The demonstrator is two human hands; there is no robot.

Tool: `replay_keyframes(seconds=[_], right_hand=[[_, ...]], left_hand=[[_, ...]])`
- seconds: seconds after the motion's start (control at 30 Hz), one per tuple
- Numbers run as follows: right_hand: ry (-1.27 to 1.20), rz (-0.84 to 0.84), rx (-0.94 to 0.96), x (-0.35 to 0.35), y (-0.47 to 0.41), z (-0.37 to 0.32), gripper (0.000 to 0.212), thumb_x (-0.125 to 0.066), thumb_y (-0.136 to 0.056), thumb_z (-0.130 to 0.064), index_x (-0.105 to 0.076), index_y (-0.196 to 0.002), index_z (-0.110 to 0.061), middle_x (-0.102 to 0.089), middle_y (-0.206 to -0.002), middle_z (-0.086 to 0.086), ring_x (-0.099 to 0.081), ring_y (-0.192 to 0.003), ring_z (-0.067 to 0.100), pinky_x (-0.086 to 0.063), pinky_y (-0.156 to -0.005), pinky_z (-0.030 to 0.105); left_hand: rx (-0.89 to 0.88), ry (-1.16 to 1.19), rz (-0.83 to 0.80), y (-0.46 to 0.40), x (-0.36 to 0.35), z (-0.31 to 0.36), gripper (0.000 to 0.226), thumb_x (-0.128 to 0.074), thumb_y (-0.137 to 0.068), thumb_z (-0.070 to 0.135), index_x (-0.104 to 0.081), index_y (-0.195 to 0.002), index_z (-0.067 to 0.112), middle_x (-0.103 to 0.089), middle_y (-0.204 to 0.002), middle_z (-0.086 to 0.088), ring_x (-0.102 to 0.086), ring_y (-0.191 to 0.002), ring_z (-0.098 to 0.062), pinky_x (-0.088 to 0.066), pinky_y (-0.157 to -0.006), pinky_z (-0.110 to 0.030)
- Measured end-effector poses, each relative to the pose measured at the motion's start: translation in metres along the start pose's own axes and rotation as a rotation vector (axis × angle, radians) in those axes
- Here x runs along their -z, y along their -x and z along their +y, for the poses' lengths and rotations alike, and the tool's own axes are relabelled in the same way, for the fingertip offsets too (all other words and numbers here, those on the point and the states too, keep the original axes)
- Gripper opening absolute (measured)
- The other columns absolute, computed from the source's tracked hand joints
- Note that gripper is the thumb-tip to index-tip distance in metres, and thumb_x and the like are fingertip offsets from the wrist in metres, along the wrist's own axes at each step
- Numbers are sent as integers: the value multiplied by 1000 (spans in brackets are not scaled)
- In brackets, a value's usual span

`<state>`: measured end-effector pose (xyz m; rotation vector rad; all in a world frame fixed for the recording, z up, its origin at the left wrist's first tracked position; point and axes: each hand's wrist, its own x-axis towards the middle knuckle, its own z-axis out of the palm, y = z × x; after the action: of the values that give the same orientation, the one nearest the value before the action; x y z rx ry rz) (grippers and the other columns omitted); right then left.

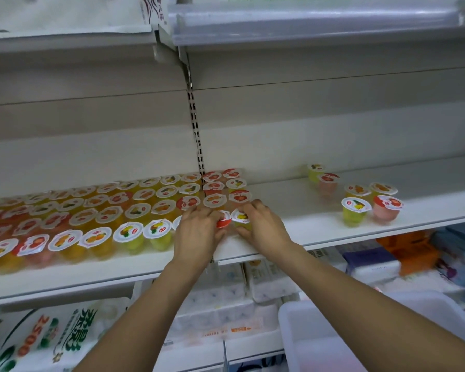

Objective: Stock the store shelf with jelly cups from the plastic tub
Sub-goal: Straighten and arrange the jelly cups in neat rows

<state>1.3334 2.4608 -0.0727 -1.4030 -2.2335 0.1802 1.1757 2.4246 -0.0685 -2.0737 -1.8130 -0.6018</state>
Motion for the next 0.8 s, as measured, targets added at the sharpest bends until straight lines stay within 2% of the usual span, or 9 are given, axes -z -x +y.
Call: replay_keyframes(seconds=[0.17,0.37,0.63,0.73,0.8], right_hand=[[-43,-19,-16,2,6,-1,45,-62,-90,-28,-47,-132,-18,-46,-131,7,-54,-112,27,-44,-89,33],[-42,-29,-23,-4,11,-3,52,-66,-87,-19,-41,-133,-17,-41,-131,8,-57,-105,30,-46,-84,34],[-128,-33,-44,-4,8,3,55,-68,-86,-24,-40,-133,-25,-41,-127,4,-58,-105,27,-49,-88,34],[-158,-61,-62,-1,10,1,65,-70,-84,-33,-35,-139,-28,-38,-131,3,-54,-113,24,-48,-94,34],[-151,-38,-52,6,14,0,73,-68,-85,-39,-27,-145,-29,-36,-135,3,-48,-120,21,-47,-96,35]], left_hand=[[24,-10,15,3,1,4,30,-71,-82,35,-70,-107,18,-69,-105,-2,-60,-97,-22,-42,-93,-33],[37,-1,2,5,-1,5,30,-68,-85,38,-69,-109,21,-69,-107,0,-59,-99,-21,-42,-91,-32],[-4,40,-14,2,0,-3,35,-58,-90,44,-60,-120,27,-61,-120,4,-52,-112,-18,-34,-100,-30],[-14,26,-63,1,0,-7,47,-57,-88,50,-50,-129,27,-53,-129,2,-46,-120,-20,-28,-107,-33],[-3,45,-37,2,3,-7,57,-64,-83,50,-48,-130,23,-54,-128,-2,-49,-117,-24,-33,-105,-38]])
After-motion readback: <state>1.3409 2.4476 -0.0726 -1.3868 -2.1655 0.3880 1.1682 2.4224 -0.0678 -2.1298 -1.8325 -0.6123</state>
